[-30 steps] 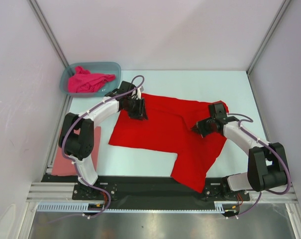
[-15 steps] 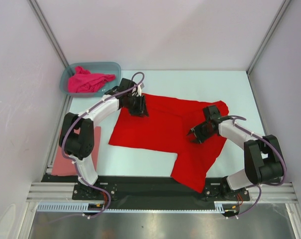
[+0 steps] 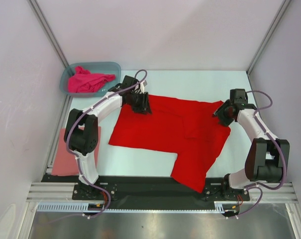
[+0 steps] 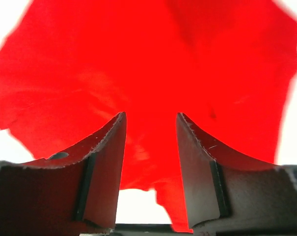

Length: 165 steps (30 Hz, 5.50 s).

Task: Fold and stack the t-shirts
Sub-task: Fold the tshirt

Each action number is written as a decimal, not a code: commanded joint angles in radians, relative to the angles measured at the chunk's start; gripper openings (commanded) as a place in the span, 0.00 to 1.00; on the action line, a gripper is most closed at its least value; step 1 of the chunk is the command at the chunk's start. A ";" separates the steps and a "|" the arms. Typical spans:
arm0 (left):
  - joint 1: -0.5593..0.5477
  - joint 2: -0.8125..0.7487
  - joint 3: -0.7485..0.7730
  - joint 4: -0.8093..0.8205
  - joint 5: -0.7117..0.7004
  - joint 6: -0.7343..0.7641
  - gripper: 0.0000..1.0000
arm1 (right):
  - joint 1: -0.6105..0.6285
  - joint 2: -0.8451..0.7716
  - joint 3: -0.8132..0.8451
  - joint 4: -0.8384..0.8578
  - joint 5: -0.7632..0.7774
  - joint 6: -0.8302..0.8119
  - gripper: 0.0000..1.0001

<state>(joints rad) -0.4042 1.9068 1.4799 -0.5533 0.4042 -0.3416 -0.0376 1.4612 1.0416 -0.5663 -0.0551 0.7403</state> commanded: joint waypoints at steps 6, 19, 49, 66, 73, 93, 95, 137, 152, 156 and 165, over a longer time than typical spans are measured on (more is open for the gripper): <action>-0.163 0.029 0.042 0.056 0.076 -0.008 0.43 | -0.054 -0.044 -0.124 -0.060 0.002 -0.168 0.26; -0.206 0.023 0.068 -0.008 0.055 0.035 0.43 | -0.022 0.014 -0.203 -0.029 -0.038 -0.113 0.31; -0.206 0.028 0.071 -0.022 0.048 0.046 0.42 | -0.015 0.041 -0.218 -0.003 -0.035 -0.111 0.03; -0.196 0.028 0.069 -0.022 0.061 0.053 0.42 | -0.013 0.057 -0.186 -0.024 -0.069 -0.111 0.00; -0.180 0.023 0.066 -0.020 0.061 0.055 0.42 | -0.015 0.007 -0.181 -0.161 -0.017 -0.065 0.00; -0.165 0.037 0.069 -0.010 0.068 0.036 0.42 | -0.045 -0.021 -0.189 -0.196 -0.034 -0.082 0.00; -0.163 0.040 0.068 -0.010 0.067 0.036 0.43 | -0.053 -0.009 -0.180 -0.202 -0.028 -0.096 0.00; 0.048 0.112 0.226 -0.062 -0.001 0.079 0.43 | -0.079 -0.033 -0.026 -0.013 0.049 -0.079 0.63; 0.168 0.400 0.490 0.029 -0.123 -0.016 0.35 | -0.151 0.493 0.443 0.170 0.067 -0.222 0.63; 0.188 0.449 0.497 0.053 -0.128 -0.060 0.33 | -0.163 0.545 0.463 0.197 0.037 -0.220 0.59; 0.232 0.495 0.502 0.096 -0.071 -0.143 0.33 | -0.179 0.633 0.529 0.207 -0.014 -0.193 0.46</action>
<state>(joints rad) -0.1947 2.3810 1.9335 -0.4984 0.2996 -0.4324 -0.2100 2.0792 1.5166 -0.3878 -0.0483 0.5426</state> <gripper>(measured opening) 0.331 0.476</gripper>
